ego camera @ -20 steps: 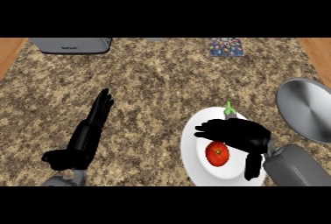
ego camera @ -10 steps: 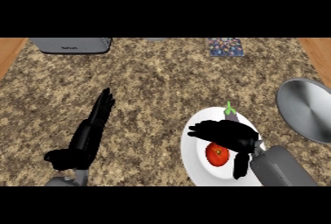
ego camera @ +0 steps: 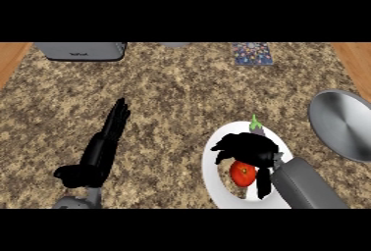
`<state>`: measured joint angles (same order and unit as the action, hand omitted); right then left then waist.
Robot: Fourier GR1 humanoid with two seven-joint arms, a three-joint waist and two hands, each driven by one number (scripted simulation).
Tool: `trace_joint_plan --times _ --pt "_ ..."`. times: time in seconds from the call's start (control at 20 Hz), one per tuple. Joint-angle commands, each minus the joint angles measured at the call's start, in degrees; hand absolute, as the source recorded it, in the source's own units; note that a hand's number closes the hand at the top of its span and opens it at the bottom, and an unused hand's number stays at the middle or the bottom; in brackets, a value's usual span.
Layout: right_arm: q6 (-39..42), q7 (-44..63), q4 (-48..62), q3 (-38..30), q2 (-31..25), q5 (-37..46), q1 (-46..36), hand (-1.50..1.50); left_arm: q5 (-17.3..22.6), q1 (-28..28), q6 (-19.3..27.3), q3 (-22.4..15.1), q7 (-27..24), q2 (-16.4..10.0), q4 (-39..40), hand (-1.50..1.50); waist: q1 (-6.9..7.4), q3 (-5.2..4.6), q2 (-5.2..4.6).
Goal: Pick the tomato from the plate and place it in the pan
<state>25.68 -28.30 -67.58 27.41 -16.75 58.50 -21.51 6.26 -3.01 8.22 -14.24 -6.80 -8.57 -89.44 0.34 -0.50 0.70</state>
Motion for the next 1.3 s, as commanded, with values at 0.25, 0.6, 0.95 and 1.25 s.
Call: trace_joint_plan --times 0.25,0.6,0.95,1.25 --pt "-6.3 -3.1 7.2 1.6 4.0 6.5 -1.4 1.5 -1.0 4.2 -0.4 -0.4 2.6 0.3 -6.6 0.0 0.28 0.53 -0.69" --pt "-14.5 -10.2 4.7 -5.4 -0.1 4.7 1.1 1.5 -1.6 -0.1 -2.1 2.7 -2.0 1.2 2.1 0.0 -0.36 0.52 -0.72" --pt "-15.2 22.2 -4.0 -23.3 5.2 0.0 8.5 1.5 0.2 2.1 -1.2 5.0 0.3 -0.2 0.4 0.0 -5.73 0.35 0.6" --pt "-21.5 36.7 -25.9 -21.9 9.9 6.1 13.7 1.5 -0.2 1.9 -2.0 4.7 2.1 -1.5 -1.6 0.0 -3.41 0.35 0.46"
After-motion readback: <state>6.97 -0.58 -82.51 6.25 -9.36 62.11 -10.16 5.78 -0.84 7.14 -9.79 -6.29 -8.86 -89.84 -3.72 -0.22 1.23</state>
